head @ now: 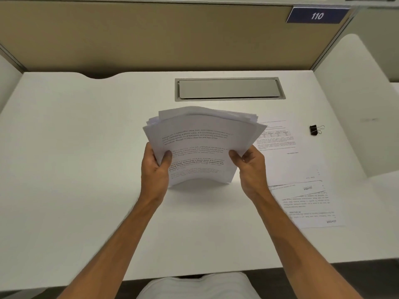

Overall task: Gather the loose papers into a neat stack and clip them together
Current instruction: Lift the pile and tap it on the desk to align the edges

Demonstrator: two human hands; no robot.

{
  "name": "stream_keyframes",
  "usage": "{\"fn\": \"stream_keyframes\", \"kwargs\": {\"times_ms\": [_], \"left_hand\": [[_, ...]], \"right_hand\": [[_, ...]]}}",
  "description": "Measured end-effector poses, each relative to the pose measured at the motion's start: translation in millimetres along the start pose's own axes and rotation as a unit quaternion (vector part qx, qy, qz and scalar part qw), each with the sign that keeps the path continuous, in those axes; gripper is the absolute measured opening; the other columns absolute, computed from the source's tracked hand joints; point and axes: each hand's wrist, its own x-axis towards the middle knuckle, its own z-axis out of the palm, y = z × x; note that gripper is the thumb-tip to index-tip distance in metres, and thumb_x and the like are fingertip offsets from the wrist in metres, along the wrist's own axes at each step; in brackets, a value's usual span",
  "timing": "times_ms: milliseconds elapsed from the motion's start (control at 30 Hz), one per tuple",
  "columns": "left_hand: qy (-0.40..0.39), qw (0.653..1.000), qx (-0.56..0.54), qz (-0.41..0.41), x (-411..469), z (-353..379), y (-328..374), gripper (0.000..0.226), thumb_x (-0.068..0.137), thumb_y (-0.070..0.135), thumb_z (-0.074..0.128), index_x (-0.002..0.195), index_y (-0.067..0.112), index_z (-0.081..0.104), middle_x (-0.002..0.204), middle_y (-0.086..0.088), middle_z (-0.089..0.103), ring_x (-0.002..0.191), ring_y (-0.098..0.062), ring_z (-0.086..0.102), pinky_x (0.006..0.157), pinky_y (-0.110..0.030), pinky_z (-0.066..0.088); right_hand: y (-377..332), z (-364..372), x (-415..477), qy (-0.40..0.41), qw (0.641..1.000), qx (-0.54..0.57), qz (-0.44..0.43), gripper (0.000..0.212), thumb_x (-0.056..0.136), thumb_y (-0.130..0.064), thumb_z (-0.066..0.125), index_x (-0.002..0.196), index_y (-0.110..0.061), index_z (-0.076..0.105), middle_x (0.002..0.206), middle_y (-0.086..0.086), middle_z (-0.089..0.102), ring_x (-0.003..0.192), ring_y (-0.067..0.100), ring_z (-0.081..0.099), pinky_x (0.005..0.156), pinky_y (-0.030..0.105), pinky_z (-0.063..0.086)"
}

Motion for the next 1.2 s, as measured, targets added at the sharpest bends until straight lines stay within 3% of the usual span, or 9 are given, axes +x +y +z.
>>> {"fn": "stream_keyframes", "kwargs": {"times_ms": [100,233,433,600,700,867,967,1067,1200], "left_hand": [[0.013,1.000,-0.008,0.016,-0.2,0.8,6.1,0.043,0.099,0.008,0.054,0.138,0.025,0.048,0.119,0.016,0.064,0.113,-0.006,0.062,0.087,-0.020,0.057],[0.017,0.999,-0.022,0.017,-2.3,2.4,11.9,0.037,0.087,0.015,0.061,0.114,0.039,0.051,0.107,0.020,0.064,0.101,-0.002,0.061,0.089,-0.028,0.057],[0.023,0.994,-0.099,0.051,-2.3,16.9,29.6,0.031,0.091,0.034,0.066,0.119,0.028,0.054,0.108,0.009,0.066,0.101,-0.007,0.064,0.081,-0.020,0.053],[0.099,0.988,-0.119,-0.008,0.9,38.0,52.1,0.044,0.081,0.068,0.059,0.101,0.030,0.052,0.095,0.005,0.067,0.082,-0.007,0.066,0.067,-0.019,0.053],[0.143,0.984,-0.096,-0.047,4.1,47.9,61.8,0.059,0.074,0.082,0.049,0.101,0.030,0.052,0.094,0.004,0.071,0.079,-0.009,0.069,0.060,-0.015,0.052],[0.167,0.982,-0.056,-0.067,6.9,52.2,65.6,0.048,0.083,0.069,0.049,0.107,0.027,0.051,0.091,0.005,0.067,0.082,-0.015,0.067,0.058,-0.018,0.050],[0.170,0.982,-0.057,-0.066,6.2,50.3,66.7,0.039,0.084,0.062,0.049,0.103,0.029,0.049,0.090,0.004,0.066,0.080,-0.012,0.063,0.060,-0.023,0.049],[0.161,0.984,-0.057,-0.059,5.6,50.6,70.2,0.040,0.085,0.066,0.050,0.106,0.032,0.047,0.097,0.003,0.068,0.084,-0.012,0.066,0.060,-0.018,0.053],[0.152,0.984,-0.069,-0.065,3.8,53.3,70.5,0.025,0.086,0.056,0.054,0.102,0.039,0.046,0.108,-0.002,0.068,0.092,-0.016,0.065,0.068,-0.031,0.055]], "right_hand": [[-2.1,-1.2,2.0,0.008,1.000,0.003,-0.006,0.023,0.092,-0.008,0.064,0.107,-0.025,0.069,0.101,-0.009,0.076,0.094,0.011,0.072,0.076,0.022,0.057],[-5.1,-0.3,1.4,0.015,1.000,-0.001,-0.014,0.037,0.086,-0.021,0.069,0.123,-0.019,0.061,0.113,-0.003,0.072,0.103,0.012,0.070,0.085,0.028,0.058],[-31.2,10.4,0.3,0.030,0.993,0.079,-0.079,0.052,0.090,-0.027,0.068,0.130,-0.002,0.048,0.112,0.007,0.067,0.101,0.013,0.068,0.078,0.021,0.056],[-54.8,30.6,4.1,0.107,0.989,0.087,-0.055,0.046,0.083,-0.060,0.062,0.099,-0.020,0.048,0.077,-0.017,0.064,0.073,0.001,0.066,0.063,0.017,0.052],[-56.9,38.0,7.5,0.152,0.985,0.081,-0.029,0.047,0.078,-0.065,0.062,0.094,-0.024,0.046,0.068,-0.021,0.062,0.064,-0.004,0.064,0.059,0.015,0.051],[-55.1,37.6,11.9,0.179,0.981,0.067,-0.033,0.038,0.083,-0.050,0.059,0.099,-0.018,0.048,0.066,-0.028,0.062,0.061,-0.010,0.061,0.052,0.010,0.047],[-57.6,35.5,12.6,0.177,0.982,0.054,-0.032,0.040,0.081,-0.053,0.059,0.099,-0.019,0.048,0.067,-0.027,0.061,0.061,-0.010,0.060,0.053,0.012,0.048],[-60.0,35.0,11.1,0.169,0.984,0.044,-0.032,0.051,0.077,-0.061,0.059,0.103,-0.019,0.049,0.072,-0.023,0.061,0.067,-0.004,0.063,0.059,0.017,0.050],[-60.9,35.9,8.7,0.162,0.985,0.038,-0.039,0.051,0.079,-0.056,0.063,0.107,-0.015,0.049,0.076,-0.022,0.062,0.072,0.005,0.064,0.063,0.023,0.052]]}}
